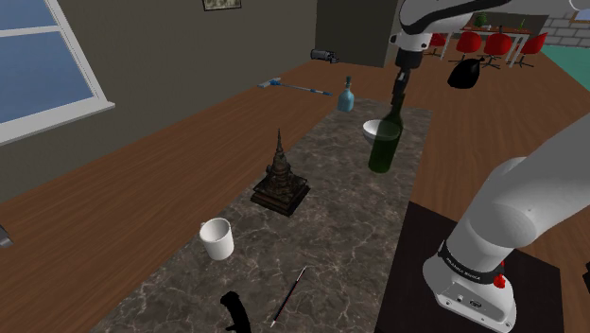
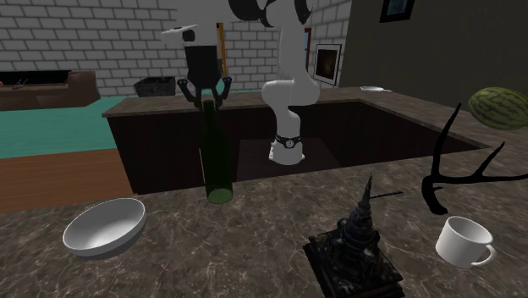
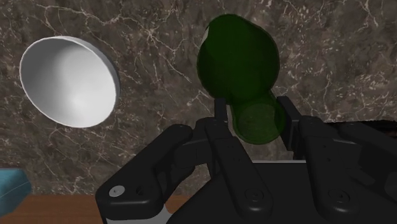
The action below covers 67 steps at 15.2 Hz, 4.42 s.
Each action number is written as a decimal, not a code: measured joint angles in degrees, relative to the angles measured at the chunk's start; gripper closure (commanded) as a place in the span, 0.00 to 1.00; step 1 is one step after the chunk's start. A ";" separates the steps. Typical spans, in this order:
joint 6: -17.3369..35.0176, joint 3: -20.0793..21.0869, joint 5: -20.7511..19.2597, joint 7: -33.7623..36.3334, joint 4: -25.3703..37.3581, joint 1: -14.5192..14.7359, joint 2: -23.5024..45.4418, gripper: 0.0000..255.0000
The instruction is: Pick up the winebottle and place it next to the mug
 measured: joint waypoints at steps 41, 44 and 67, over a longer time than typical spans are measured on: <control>-16.06 21.17 6.27 27.07 12.06 8.96 -2.95 1.00; -15.51 23.91 7.35 30.99 13.20 10.35 -1.26 1.00; -10.44 38.26 9.24 53.17 23.72 18.55 13.91 1.00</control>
